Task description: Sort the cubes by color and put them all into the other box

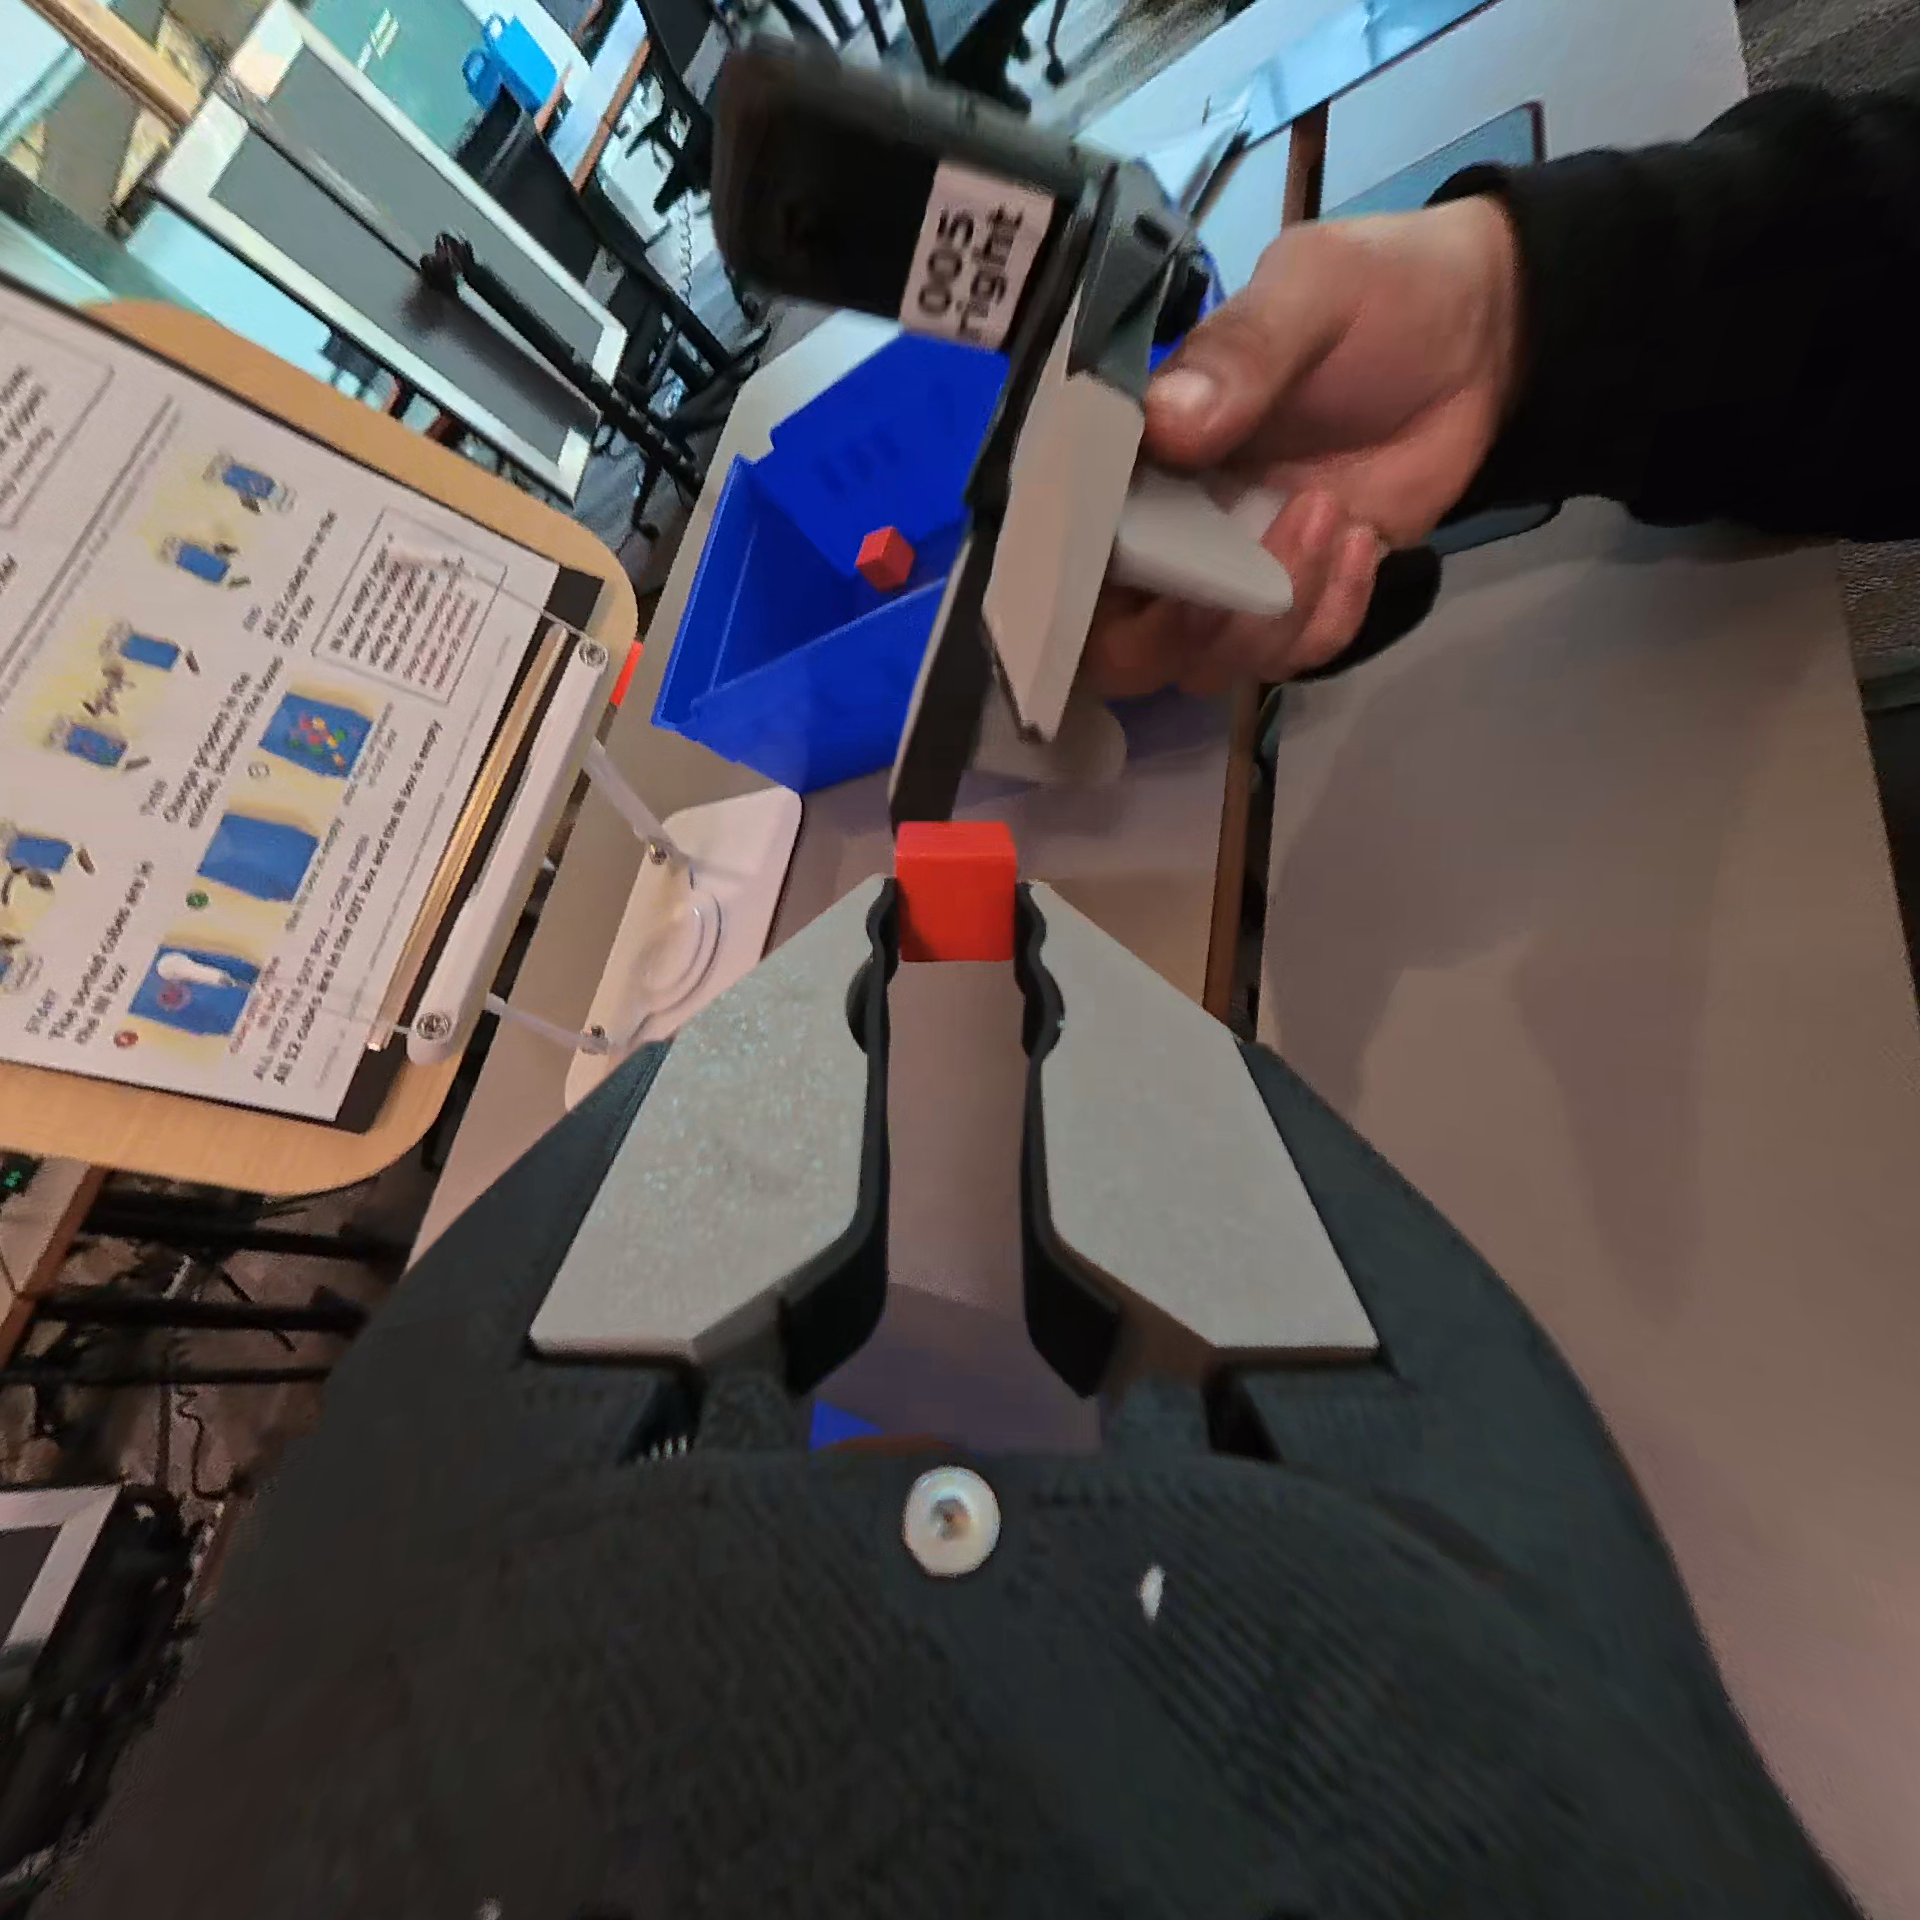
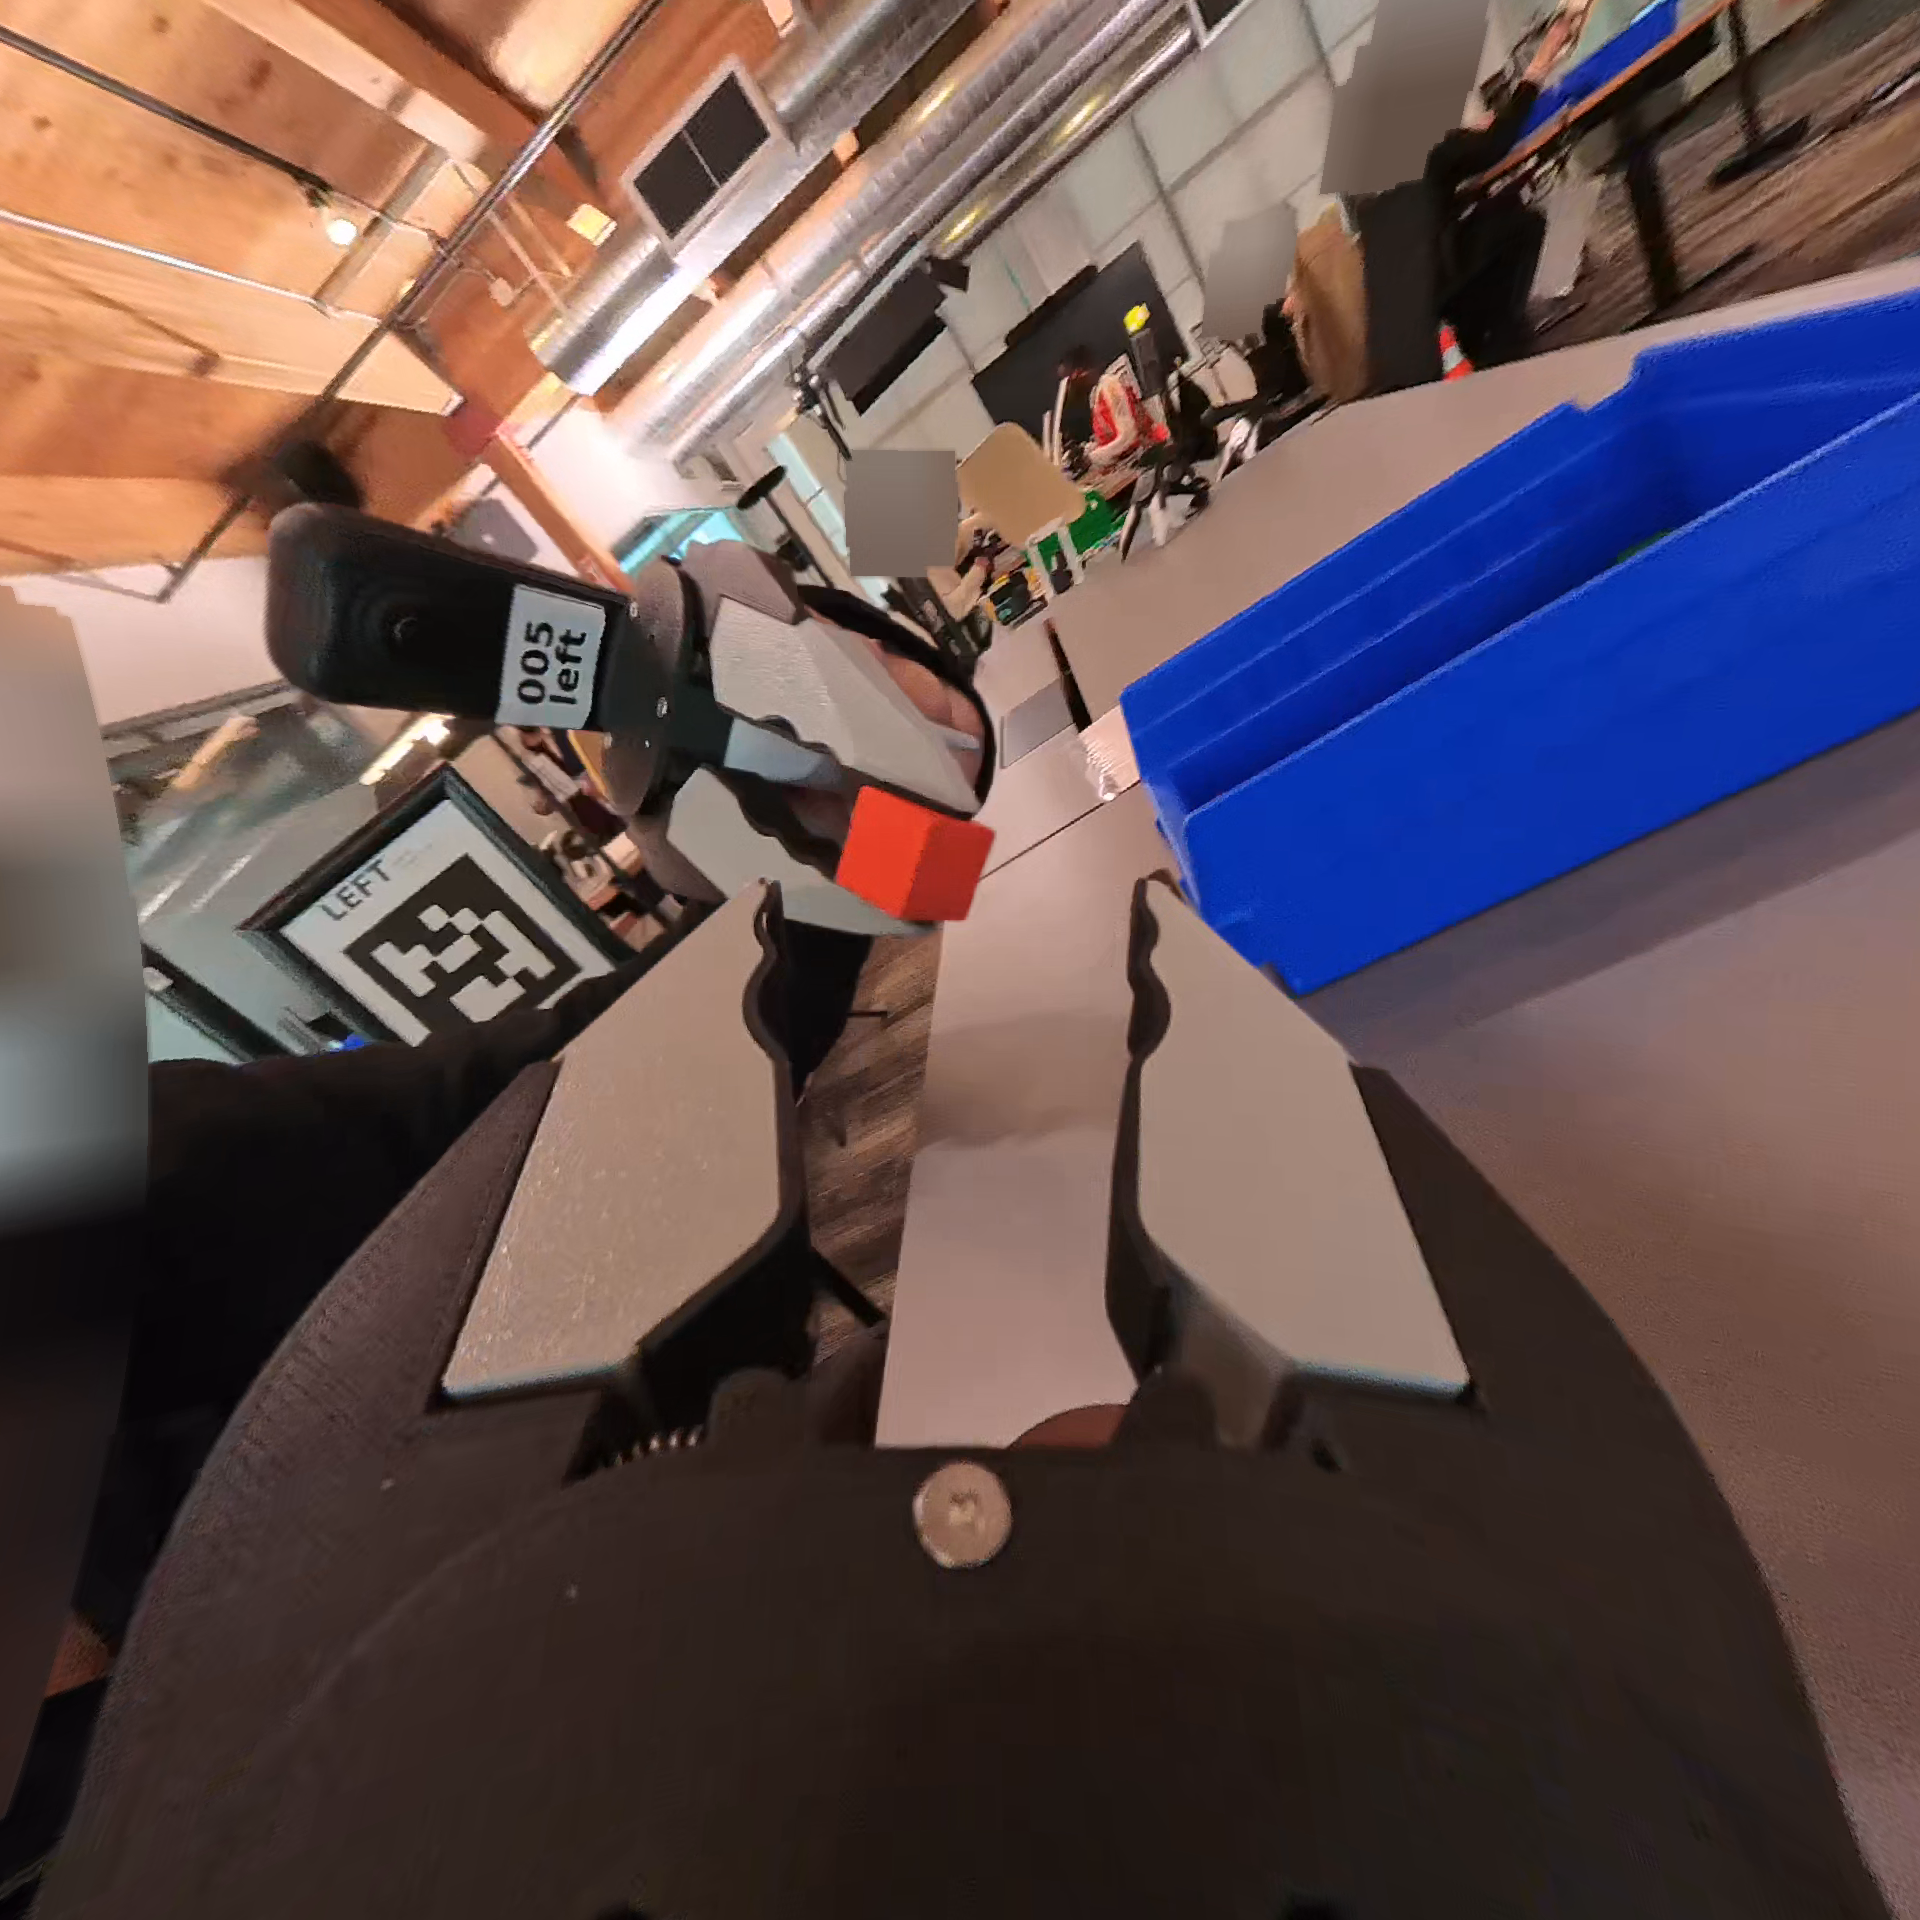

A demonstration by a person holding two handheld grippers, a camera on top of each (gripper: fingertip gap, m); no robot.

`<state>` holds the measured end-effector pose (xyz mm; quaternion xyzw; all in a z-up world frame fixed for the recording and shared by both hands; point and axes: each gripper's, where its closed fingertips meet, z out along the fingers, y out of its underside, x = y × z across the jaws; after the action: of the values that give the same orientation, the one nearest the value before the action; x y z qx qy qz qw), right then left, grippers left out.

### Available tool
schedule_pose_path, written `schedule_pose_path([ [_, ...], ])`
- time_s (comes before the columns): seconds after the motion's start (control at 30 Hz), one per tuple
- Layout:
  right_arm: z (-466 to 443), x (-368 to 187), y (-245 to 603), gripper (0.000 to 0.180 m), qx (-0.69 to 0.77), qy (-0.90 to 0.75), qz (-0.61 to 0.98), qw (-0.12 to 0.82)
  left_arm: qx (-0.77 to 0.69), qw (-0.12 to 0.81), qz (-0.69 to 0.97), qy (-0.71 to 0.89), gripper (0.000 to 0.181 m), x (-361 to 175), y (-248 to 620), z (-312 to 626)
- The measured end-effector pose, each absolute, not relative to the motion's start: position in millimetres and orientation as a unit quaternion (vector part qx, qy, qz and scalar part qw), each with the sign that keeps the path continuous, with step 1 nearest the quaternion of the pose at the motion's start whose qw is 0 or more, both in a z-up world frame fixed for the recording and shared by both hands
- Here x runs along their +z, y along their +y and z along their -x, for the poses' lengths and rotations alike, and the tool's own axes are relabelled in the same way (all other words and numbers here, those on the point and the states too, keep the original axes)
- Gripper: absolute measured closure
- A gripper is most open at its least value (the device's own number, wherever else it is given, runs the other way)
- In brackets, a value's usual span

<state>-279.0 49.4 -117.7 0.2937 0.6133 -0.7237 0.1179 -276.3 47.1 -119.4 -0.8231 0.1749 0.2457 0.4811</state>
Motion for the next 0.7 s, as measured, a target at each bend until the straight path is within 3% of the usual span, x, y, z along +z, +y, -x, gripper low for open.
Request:
schedule_pose_path([
  [0.1,275.2,-117.8,43.4,0.126,-0.728,0.605,-0.284,0.153,0.241,0.489,0.816,0.191,0.162,-117.0,56.9,265.8],
  [0.2,269.0,-109.4,43.3,0.152,-0.745,0.582,-0.264,0.191,0.248,0.480,0.818,0.197,0.162,-120.1,62.7,265.0],
  [0.47,274.4,-98.1,59.0,0.153,-0.766,0.567,-0.263,0.151,0.260,0.509,0.809,0.142,0.157,-112.2,63.5,280.3],
  [0.6,278.6,-69.1,91.3,0.153,-0.805,0.537,-0.252,0.034,0.259,0.526,0.805,0.089,0.156,-108.5,43.2,292.8],
  [0.7,297.9,-49.7,156.3,0.153,-0.773,0.501,-0.307,-0.239,0.303,0.491,0.817,0.007,0.158,-118.3,12.0,331.8],
])
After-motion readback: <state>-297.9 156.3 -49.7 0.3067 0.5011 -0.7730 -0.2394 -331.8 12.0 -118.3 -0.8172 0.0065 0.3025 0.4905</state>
